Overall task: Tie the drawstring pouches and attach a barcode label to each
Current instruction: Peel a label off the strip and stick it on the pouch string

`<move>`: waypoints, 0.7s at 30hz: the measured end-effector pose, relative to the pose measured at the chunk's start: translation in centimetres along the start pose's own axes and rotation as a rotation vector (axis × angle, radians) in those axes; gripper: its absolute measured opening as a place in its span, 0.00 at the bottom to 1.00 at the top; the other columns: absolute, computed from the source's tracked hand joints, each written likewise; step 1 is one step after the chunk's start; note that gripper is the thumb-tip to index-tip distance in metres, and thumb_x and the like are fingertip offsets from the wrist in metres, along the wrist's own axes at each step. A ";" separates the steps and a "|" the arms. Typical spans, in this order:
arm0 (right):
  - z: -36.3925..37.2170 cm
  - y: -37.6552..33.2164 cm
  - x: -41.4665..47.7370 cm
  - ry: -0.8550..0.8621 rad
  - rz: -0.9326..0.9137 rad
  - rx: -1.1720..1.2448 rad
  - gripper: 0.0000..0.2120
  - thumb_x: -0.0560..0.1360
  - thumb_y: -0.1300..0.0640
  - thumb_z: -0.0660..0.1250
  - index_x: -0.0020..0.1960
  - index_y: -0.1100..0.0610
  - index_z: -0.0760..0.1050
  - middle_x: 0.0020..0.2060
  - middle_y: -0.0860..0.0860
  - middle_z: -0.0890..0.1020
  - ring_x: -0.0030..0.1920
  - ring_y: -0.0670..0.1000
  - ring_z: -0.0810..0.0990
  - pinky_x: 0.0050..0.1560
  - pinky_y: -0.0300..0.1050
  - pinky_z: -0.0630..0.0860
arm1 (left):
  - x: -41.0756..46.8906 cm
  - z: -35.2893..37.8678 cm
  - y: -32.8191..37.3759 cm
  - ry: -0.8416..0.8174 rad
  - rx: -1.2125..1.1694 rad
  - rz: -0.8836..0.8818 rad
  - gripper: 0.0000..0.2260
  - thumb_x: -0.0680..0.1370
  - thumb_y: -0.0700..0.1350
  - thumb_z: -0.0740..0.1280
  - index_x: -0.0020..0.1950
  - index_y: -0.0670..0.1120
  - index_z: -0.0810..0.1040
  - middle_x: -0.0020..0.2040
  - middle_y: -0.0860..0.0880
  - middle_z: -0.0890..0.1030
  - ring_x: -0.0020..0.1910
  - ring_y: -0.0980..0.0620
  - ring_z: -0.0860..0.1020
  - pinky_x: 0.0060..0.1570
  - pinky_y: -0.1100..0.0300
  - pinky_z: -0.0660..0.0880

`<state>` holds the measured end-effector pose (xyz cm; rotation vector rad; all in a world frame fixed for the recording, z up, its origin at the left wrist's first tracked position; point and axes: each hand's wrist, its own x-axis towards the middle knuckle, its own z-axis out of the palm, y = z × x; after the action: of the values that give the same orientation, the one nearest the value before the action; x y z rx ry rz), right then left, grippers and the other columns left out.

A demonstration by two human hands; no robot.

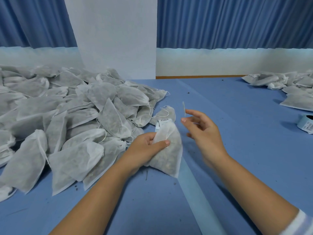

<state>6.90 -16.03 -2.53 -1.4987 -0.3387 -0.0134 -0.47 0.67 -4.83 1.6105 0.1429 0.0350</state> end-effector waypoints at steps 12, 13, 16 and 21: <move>-0.4 -0.6 -0.8 -0.336 0.122 -0.171 0.09 0.77 0.59 0.68 0.40 0.51 0.83 0.63 0.44 0.77 0.63 0.42 0.75 0.66 0.39 0.67 | 0.1 -0.6 0.1 0.024 0.136 0.059 0.13 0.68 0.53 0.79 0.50 0.55 0.85 0.47 0.46 0.87 0.48 0.44 0.85 0.49 0.52 0.78; -0.4 -0.5 -0.7 -0.350 0.129 -0.181 0.08 0.77 0.59 0.68 0.42 0.53 0.83 0.63 0.45 0.77 0.63 0.42 0.76 0.67 0.40 0.67 | 0.0 -0.6 0.3 0.001 0.135 0.065 0.11 0.69 0.50 0.79 0.50 0.55 0.85 0.47 0.48 0.87 0.47 0.48 0.85 0.45 0.58 0.79; -0.5 -0.3 -0.5 -0.367 0.112 -0.256 0.06 0.77 0.59 0.69 0.43 0.54 0.83 0.62 0.46 0.78 0.62 0.41 0.76 0.68 0.40 0.68 | -0.2 -0.5 0.4 -0.045 0.126 0.084 0.10 0.72 0.45 0.78 0.52 0.52 0.85 0.47 0.50 0.87 0.47 0.52 0.85 0.44 0.63 0.78; -0.4 0.0 -0.7 -0.331 -0.022 -0.392 0.07 0.73 0.58 0.73 0.39 0.48 0.81 0.59 0.46 0.77 0.61 0.41 0.75 0.65 0.44 0.71 | -0.3 -0.3 0.6 -0.071 0.104 0.105 0.12 0.72 0.45 0.77 0.55 0.50 0.84 0.49 0.48 0.87 0.49 0.50 0.85 0.46 0.61 0.80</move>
<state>6.29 -16.52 -2.74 -1.8891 -0.6465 0.1603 -0.74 0.94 -4.19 1.7198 0.0053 0.0525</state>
